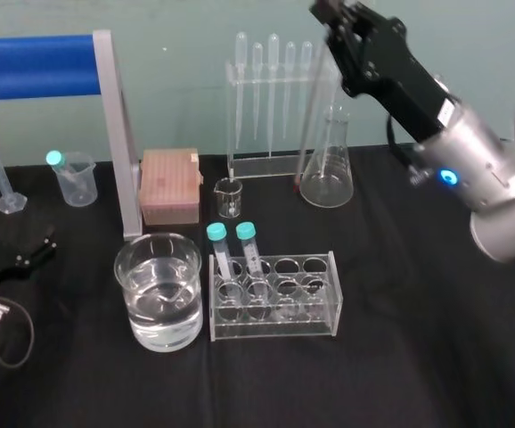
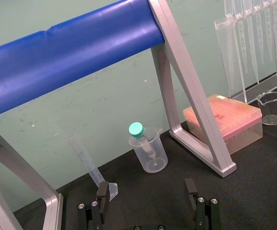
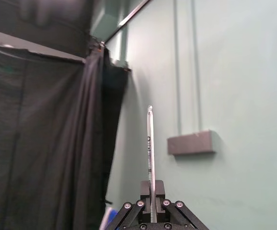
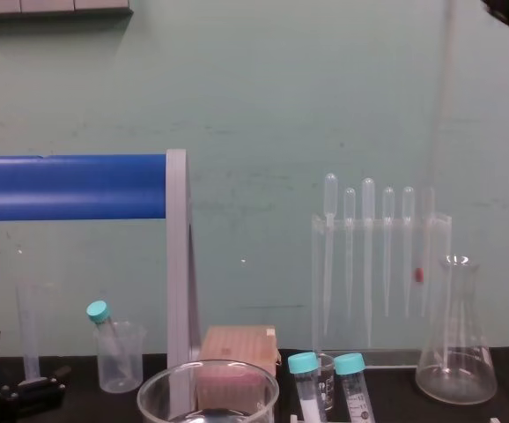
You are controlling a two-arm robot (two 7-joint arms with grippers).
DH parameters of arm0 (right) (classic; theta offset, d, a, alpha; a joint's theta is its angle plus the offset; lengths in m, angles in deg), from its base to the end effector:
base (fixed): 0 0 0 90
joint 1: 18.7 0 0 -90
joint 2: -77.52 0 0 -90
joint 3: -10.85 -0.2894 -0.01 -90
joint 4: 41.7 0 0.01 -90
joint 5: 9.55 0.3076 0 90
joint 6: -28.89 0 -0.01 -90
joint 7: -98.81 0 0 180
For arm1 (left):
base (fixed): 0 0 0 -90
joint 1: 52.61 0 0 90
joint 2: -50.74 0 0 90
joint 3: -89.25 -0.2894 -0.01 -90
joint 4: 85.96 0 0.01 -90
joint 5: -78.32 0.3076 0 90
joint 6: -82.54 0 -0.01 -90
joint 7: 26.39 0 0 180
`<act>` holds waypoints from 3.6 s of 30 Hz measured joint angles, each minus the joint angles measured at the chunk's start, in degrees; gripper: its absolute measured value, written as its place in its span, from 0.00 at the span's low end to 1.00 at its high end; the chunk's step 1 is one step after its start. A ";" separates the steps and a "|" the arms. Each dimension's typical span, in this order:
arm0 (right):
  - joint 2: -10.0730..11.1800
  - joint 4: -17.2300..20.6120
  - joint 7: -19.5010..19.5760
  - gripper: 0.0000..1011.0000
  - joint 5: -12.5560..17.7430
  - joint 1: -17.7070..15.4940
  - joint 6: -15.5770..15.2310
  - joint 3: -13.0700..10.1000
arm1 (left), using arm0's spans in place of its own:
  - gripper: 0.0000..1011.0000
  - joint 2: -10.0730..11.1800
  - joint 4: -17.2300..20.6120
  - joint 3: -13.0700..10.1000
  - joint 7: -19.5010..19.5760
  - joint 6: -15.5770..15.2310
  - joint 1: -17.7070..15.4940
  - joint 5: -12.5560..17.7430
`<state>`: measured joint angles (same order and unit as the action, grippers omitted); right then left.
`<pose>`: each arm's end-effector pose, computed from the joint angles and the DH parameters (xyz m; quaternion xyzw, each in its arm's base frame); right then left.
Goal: Hold the thermometer with one hand and immerse one end into the beaker, then reinsert it into the test tube rack.
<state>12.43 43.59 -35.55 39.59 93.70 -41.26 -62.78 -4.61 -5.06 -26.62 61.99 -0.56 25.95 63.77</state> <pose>0.4152 -0.0552 -0.1865 0.2768 -0.1426 -0.2805 0.9079 0.3569 0.0827 -0.3015 0.1415 -0.1325 0.5799 0.7913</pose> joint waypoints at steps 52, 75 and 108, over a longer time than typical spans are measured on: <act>-1.07 -12.93 -2.30 0.06 -3.54 -4.83 -2.80 1.76 | 1.00 0.00 0.00 0.00 0.00 0.00 0.00 0.00; -1.25 -13.60 -2.12 0.06 -3.75 -4.43 -3.18 1.95 | 1.00 0.00 0.00 0.00 0.00 0.00 0.00 0.00; -1.25 -13.53 -2.13 0.90 -3.73 -4.48 -3.07 1.92 | 1.00 0.00 0.00 0.00 0.00 0.00 0.00 0.00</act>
<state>11.17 30.06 -37.67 35.86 89.22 -44.34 -60.85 -4.61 -5.06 -26.61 61.99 -0.55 25.95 63.77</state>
